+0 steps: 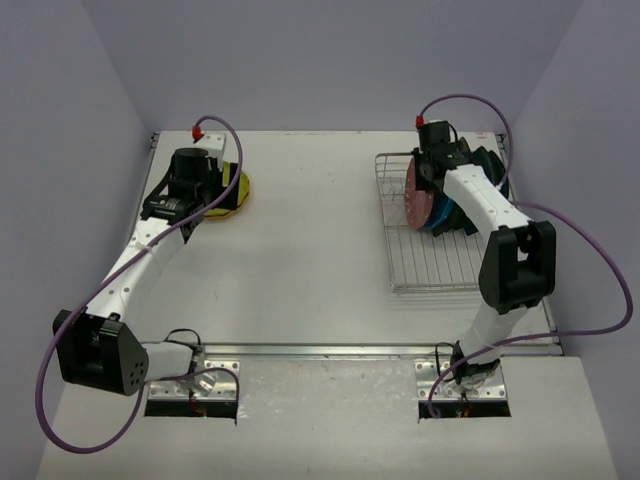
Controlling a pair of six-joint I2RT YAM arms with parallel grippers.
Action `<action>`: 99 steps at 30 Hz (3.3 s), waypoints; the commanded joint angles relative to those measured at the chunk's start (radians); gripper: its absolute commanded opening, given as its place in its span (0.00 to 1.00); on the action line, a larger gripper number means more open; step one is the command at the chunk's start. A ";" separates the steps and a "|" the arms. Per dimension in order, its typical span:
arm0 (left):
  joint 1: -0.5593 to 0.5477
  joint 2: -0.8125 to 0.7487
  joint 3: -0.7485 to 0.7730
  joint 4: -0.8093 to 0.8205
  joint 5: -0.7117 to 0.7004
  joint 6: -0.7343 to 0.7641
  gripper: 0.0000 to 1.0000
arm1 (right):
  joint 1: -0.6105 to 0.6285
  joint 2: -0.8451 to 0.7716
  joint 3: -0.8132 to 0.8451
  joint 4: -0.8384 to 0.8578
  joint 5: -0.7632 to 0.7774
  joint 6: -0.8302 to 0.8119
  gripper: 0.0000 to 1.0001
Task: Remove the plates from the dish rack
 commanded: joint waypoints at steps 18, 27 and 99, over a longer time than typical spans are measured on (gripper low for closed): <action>-0.007 0.015 0.057 0.031 0.015 -0.026 0.95 | 0.029 -0.171 0.238 -0.073 -0.124 -0.003 0.00; -0.002 0.017 0.107 -0.023 0.158 -0.042 1.00 | 0.030 -0.263 0.271 0.006 -0.107 -0.121 0.00; 0.592 0.308 0.015 0.243 1.449 -0.532 0.00 | 0.106 -0.284 -0.057 0.220 -0.979 0.391 0.99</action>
